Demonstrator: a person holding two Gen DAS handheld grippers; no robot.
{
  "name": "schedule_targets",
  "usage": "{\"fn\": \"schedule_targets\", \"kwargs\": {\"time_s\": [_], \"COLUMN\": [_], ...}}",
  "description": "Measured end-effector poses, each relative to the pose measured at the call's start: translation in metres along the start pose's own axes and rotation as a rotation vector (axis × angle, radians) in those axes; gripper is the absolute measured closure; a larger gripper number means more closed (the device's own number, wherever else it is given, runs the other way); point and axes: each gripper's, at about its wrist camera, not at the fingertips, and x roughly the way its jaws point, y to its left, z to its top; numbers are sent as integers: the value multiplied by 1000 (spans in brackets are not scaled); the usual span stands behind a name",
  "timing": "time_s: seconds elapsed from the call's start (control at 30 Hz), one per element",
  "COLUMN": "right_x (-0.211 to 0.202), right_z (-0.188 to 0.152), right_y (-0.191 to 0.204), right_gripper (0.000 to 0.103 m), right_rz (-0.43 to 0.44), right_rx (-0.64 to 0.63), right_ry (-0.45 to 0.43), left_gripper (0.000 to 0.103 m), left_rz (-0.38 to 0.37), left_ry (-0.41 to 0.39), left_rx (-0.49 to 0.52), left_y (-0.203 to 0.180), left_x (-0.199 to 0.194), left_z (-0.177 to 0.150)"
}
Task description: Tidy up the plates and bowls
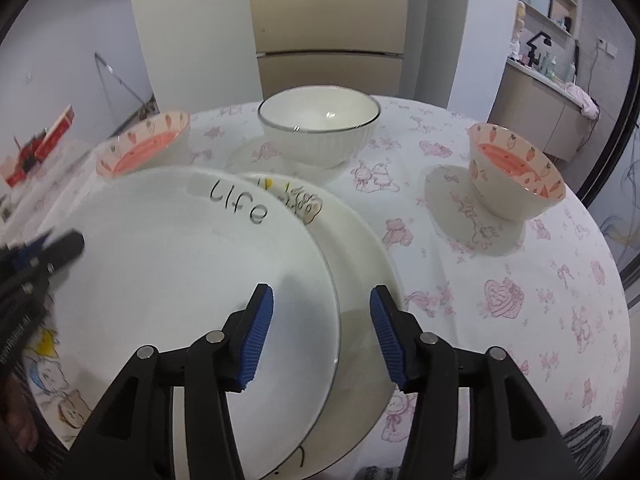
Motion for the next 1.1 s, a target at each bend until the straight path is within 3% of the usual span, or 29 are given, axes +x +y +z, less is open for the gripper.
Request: {"fn": "schedule_targets", "kwargs": {"time_s": [0.1, 0.23, 0.33, 0.43, 0.63, 0.8, 0.93, 1.1], "right_x": [-9, -18, -11, -7, -9, -7, -5, -6], "right_z": [3, 7, 8, 7, 7, 6, 6, 5], "right_y": [-16, -48, -67, -78, -64, -53, -54, -56], "right_gripper": [53, 51, 51, 51, 51, 50, 49, 48], "right_rz": [40, 19, -6, 24, -10, -8, -10, -11], "right_rx": [81, 217, 264, 317, 252, 209, 213, 224], "right_ry": [-38, -87, -57, -36, -56, -50, -46, -45], "left_gripper": [84, 84, 84, 84, 84, 84, 84, 84], "left_rz": [-3, 6, 6, 5, -20, -123, -77, -113], "left_ry": [12, 6, 0, -1, 4, 69, 41, 39], "left_rx": [5, 28, 31, 33, 43, 24, 66, 37], "left_y": [-2, -7, -8, -8, -11, -16, -26, -20], "left_x": [3, 3, 4, 4, 6, 17, 15, 16], "left_z": [-2, -5, -5, -5, -6, -10, -13, -13]}}
